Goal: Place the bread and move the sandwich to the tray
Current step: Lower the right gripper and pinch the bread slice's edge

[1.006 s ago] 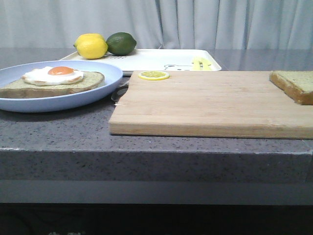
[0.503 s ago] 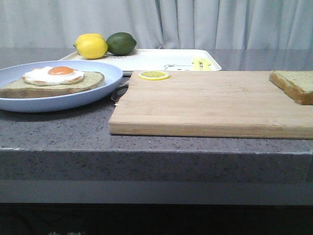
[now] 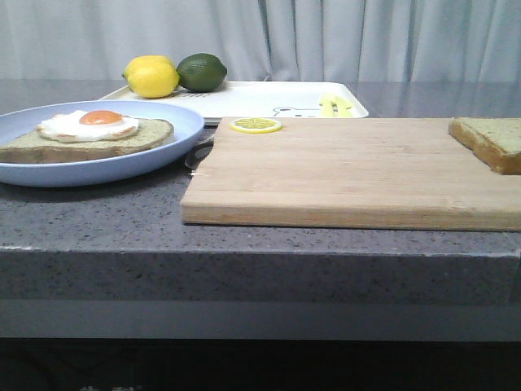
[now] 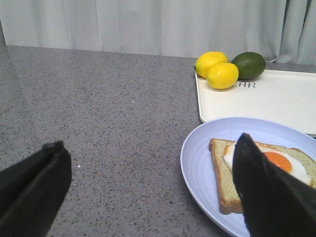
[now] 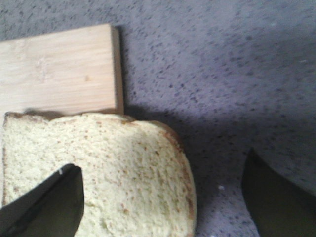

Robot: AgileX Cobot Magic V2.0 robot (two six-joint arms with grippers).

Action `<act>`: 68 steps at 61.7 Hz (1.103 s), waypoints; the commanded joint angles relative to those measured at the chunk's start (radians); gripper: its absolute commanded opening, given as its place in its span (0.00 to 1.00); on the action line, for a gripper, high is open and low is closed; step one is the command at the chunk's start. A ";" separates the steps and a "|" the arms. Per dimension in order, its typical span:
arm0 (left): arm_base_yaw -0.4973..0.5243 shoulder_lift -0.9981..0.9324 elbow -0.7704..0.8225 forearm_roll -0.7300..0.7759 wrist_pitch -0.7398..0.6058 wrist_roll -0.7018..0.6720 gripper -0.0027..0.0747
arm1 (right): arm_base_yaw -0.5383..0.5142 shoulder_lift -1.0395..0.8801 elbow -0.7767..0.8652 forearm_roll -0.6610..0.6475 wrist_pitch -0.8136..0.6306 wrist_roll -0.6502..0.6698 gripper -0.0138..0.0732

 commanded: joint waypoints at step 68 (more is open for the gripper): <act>-0.002 0.008 -0.035 -0.010 -0.084 -0.011 0.86 | -0.027 0.115 -0.034 0.253 0.169 -0.200 0.07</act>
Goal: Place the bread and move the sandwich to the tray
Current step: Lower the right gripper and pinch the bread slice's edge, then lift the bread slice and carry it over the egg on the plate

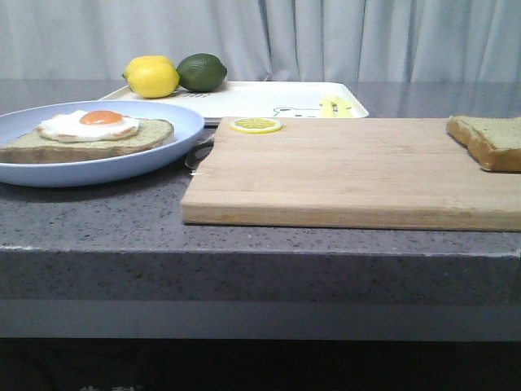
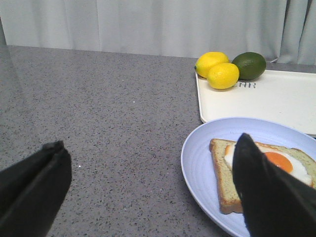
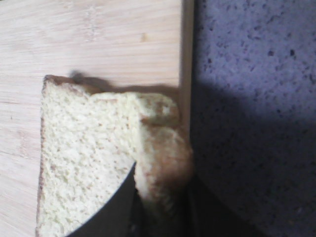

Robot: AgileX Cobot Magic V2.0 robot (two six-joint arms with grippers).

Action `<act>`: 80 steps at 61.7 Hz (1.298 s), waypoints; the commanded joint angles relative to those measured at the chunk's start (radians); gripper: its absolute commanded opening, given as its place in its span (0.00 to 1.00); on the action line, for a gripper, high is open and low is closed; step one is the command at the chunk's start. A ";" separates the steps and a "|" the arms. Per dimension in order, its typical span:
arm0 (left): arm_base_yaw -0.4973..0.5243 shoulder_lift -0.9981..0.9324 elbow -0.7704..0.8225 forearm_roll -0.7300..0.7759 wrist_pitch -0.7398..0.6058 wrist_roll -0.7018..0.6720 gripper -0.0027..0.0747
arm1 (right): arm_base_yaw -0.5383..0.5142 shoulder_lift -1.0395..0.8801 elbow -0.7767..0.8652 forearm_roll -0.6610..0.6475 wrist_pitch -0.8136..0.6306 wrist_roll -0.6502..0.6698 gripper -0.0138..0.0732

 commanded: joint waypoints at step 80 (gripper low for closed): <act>-0.002 0.008 -0.035 -0.010 -0.084 -0.011 0.86 | 0.816 0.141 -0.253 0.910 -0.339 -0.031 0.08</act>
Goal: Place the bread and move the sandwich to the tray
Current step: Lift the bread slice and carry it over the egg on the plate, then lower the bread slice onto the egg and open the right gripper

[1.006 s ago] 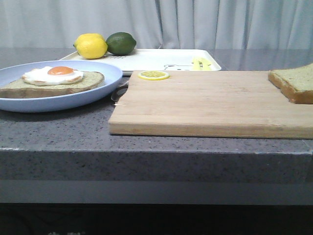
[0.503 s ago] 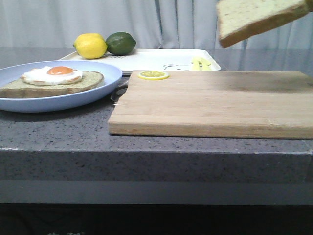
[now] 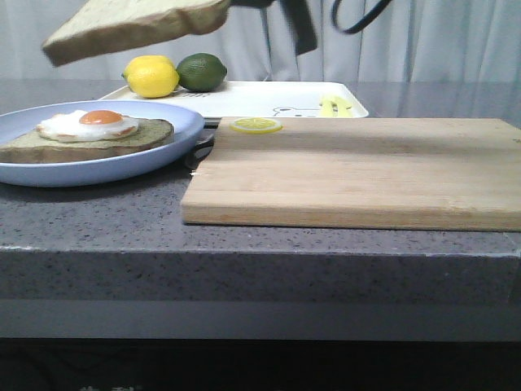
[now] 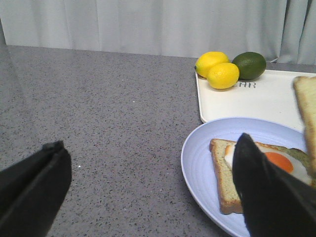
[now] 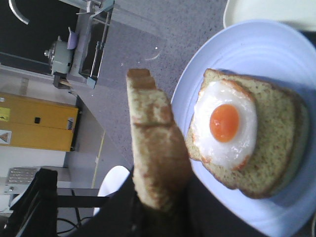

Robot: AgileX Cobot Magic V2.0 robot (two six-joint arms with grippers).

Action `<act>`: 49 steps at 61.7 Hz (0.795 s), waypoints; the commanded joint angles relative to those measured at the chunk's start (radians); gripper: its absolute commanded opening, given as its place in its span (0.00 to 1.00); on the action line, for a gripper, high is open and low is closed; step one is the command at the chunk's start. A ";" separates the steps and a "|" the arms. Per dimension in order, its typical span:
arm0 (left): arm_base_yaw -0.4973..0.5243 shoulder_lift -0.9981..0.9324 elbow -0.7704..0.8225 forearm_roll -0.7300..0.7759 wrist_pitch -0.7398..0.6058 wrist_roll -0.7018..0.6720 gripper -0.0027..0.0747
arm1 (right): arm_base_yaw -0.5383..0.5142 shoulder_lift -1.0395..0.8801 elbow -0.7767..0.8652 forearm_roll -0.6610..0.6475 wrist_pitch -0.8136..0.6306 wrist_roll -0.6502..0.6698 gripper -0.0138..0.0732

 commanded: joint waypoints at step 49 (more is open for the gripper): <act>-0.002 0.008 -0.035 -0.010 -0.084 -0.011 0.86 | 0.079 0.180 -0.249 0.021 0.016 0.029 0.27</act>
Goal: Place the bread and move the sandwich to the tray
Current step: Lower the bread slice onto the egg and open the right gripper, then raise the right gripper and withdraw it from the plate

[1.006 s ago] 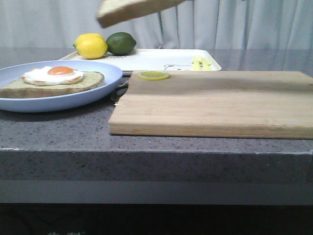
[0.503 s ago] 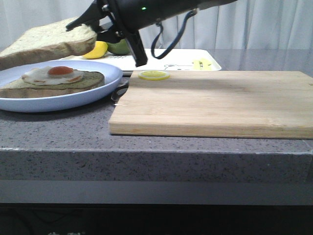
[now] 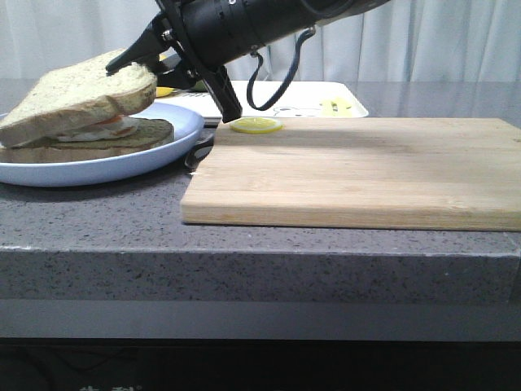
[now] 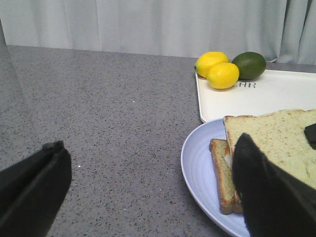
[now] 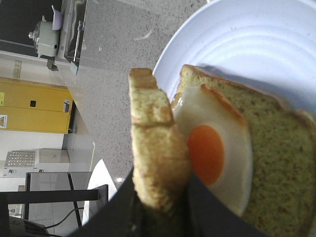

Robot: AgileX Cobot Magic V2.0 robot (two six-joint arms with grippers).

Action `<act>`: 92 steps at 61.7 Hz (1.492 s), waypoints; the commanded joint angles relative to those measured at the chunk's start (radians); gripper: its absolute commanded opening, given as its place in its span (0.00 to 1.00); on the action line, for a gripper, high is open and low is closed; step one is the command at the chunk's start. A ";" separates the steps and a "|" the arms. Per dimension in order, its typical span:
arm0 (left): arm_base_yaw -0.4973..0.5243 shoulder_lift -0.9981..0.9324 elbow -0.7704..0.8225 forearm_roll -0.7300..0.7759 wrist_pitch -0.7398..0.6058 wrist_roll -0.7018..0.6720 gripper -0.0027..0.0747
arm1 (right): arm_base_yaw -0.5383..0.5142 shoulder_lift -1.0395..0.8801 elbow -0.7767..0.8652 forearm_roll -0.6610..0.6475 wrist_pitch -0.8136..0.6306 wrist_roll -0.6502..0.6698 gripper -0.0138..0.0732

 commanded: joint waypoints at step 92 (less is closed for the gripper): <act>-0.002 0.008 -0.035 -0.010 -0.084 -0.011 0.86 | -0.146 -0.094 -0.038 -0.078 0.180 0.086 0.61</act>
